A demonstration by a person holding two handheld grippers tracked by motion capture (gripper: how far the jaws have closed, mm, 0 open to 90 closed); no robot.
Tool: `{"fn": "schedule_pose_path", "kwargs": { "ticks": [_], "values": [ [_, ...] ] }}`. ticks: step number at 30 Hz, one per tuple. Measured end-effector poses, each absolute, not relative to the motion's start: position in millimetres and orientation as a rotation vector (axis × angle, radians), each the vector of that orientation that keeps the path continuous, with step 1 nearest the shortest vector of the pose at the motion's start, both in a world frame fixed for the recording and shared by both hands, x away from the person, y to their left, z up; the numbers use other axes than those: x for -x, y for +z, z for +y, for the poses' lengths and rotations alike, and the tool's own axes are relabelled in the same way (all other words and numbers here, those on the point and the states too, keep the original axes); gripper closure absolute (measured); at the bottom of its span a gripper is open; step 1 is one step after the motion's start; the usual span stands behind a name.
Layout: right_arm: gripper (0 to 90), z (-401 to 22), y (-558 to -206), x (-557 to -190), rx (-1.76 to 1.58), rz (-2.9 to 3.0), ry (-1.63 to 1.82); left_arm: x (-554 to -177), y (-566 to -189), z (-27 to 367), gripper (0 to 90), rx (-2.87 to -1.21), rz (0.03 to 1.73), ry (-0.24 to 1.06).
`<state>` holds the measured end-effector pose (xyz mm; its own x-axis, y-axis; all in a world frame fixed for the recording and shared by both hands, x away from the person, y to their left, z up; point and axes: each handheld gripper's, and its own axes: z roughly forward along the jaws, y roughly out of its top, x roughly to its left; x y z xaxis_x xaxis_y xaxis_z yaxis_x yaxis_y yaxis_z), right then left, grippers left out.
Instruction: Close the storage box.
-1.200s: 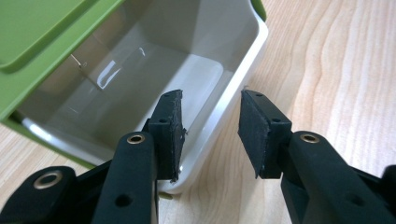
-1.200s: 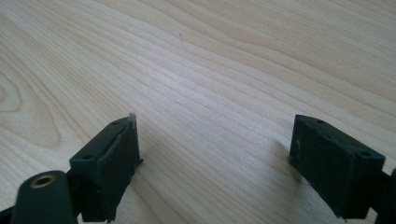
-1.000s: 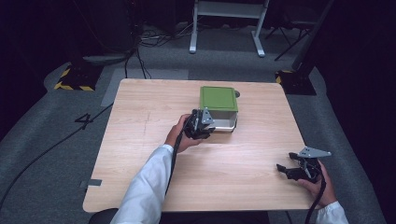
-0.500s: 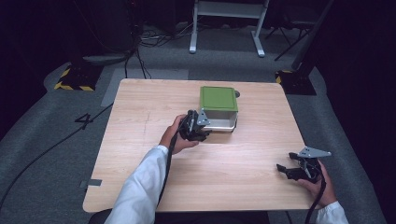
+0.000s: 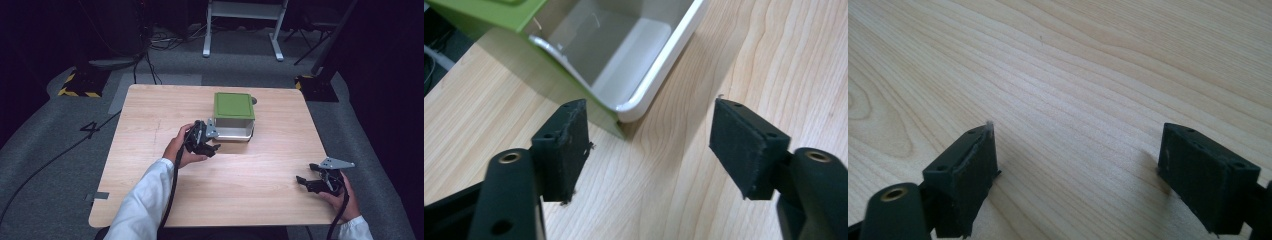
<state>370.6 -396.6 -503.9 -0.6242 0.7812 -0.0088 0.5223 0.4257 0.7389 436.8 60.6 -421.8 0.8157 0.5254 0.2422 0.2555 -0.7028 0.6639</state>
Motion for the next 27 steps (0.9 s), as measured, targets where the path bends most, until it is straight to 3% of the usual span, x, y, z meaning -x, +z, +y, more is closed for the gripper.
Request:
{"fn": "schedule_pose_path", "kwargs": {
  "ticks": [16,19,27],
  "values": [
    [15.9,-397,-504,-371,-1.117,2.333,1.024,-418,-431,98,17.6,-2.392,0.662,0.595],
    [15.9,-397,-504,-371,-1.117,2.333,1.024,-412,-434,104,17.5,-2.423,0.654,0.656],
    [15.9,-397,-504,-371,-1.117,2.333,1.024,-401,-442,121,17.5,-2.426,0.698,0.656]
  ]
}}
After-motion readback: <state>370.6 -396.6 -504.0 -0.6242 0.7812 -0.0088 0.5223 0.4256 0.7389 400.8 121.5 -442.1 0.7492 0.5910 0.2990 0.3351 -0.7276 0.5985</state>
